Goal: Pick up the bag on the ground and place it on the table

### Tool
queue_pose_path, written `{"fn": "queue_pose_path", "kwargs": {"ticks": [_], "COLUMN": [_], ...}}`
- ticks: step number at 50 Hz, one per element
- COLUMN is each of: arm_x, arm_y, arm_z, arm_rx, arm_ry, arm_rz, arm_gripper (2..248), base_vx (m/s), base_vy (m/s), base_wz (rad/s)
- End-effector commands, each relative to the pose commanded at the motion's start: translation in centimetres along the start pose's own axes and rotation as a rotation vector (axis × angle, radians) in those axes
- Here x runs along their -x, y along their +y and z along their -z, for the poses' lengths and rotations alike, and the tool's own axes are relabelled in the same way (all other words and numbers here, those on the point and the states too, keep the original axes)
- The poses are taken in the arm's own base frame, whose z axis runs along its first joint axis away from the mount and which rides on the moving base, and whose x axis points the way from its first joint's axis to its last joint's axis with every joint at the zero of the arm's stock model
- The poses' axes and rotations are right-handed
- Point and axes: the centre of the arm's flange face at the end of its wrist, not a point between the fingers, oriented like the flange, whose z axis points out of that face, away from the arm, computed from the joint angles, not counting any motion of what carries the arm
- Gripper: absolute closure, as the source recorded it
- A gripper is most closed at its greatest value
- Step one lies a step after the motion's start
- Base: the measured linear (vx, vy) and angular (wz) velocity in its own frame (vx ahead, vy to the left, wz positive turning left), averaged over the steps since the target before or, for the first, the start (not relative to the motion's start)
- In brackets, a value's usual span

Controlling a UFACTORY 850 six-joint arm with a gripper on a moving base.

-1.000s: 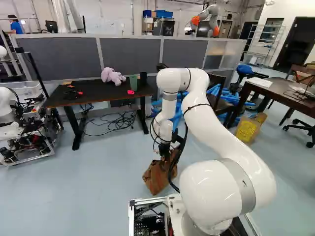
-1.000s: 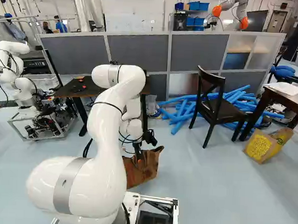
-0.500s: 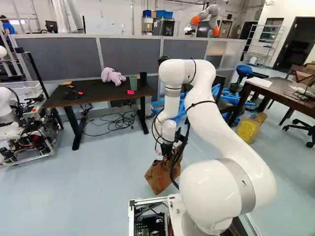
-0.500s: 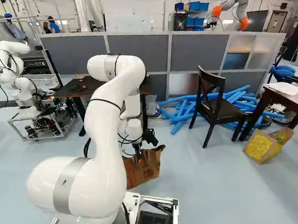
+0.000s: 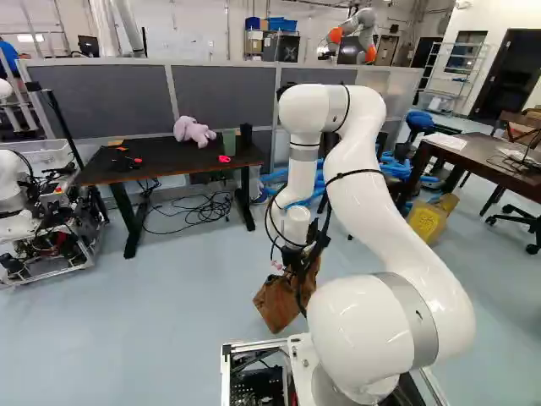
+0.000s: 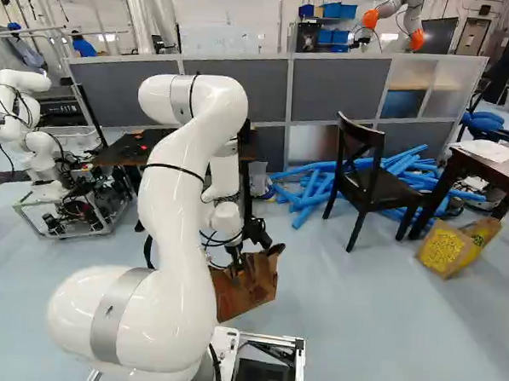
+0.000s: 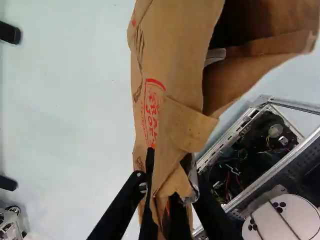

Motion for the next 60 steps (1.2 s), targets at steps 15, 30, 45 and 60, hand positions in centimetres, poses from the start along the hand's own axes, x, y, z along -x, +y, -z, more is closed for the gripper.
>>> {"fn": "queue_pose_path", "kwargs": {"ticks": [15, 30, 45, 60], "arm_x": [0.1, 0.4, 0.9, 1.2], "arm_y": [1.4, 2.0, 2.7, 3.1], "arm_z": [2.3, 4.6, 6.7, 8.9], "arm_rx": [-0.037, -0.059, -0.040, -0.048], "arm_ry": [0.038, 0.055, 0.029, 0.027], "arm_rz": [-0.013, -0.015, -0.016, -0.017], "arm_gripper": [229, 229, 229, 229], "base_vx": [0.000, 0.000, 0.000, 0.000], "base_vy": [0.000, 0.000, 0.000, 0.000], "base_wz": [0.000, 0.000, 0.000, 0.000]}}
